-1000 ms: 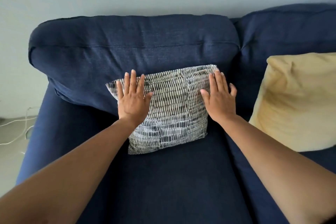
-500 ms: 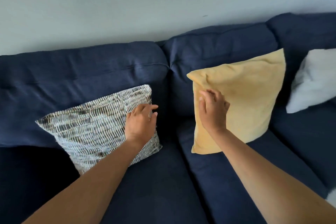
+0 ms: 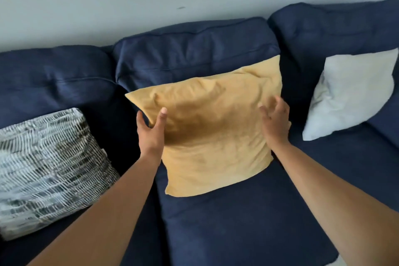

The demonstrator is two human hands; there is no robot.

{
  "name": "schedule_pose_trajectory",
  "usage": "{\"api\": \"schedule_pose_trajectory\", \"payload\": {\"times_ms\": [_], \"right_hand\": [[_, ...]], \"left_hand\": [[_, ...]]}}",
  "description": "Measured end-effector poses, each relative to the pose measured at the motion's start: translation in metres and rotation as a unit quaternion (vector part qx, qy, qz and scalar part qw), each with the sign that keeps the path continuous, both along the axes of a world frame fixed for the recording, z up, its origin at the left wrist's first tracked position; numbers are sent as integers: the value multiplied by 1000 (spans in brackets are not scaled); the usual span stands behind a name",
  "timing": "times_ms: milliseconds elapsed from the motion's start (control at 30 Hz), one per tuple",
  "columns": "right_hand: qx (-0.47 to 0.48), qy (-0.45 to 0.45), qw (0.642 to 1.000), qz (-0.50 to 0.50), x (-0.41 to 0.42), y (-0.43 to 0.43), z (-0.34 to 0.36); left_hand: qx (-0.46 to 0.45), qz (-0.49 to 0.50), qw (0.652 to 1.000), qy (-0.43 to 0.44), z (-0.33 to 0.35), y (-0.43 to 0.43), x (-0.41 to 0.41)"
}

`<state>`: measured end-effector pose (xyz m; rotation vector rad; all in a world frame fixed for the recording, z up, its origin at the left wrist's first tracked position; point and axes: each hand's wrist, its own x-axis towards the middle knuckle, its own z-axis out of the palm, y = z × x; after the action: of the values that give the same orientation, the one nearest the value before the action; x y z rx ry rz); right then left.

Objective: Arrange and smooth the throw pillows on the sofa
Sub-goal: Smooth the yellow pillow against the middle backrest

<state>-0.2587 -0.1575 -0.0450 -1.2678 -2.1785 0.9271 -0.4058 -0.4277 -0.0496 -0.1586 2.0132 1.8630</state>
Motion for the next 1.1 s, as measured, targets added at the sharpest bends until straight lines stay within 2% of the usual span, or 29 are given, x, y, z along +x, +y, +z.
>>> {"api": "schedule_pose_trajectory", "payload": {"times_ms": [167,233,333,467,667,733,767,833,900,1000,1067,1100], "right_hand": [[-197,73,978,-7,-19,62,5],[-238,102,966,0,-31,70,5],[-205,127,970,-19,-45,63,5],[-148,201,965,-81,-54,52,15],[-101,113,987,-55,-54,41,21],[-5,68,996,-52,-54,39,27],[77,53,995,-36,-55,35,30],[234,40,970,46,-58,21,33],[326,30,931,162,-67,0,28],[394,-14,862,318,-84,-28,3],[428,-60,831,350,-93,-24,-16],[433,-82,830,343,-96,-13,-24]], "left_hand": [[42,62,997,-12,-3,17,-9],[55,84,995,-26,-1,19,-14],[59,127,990,-27,6,22,-17],[64,188,980,30,12,24,-24],[-26,227,972,60,19,23,-32],[-94,217,962,139,31,23,-32],[-157,199,941,222,37,24,-29],[-266,118,865,409,41,36,-16],[-308,-7,794,524,32,56,6],[-354,-133,756,534,3,80,25],[-416,-171,740,501,-16,86,13],[-452,-178,729,483,-23,85,1]]}}
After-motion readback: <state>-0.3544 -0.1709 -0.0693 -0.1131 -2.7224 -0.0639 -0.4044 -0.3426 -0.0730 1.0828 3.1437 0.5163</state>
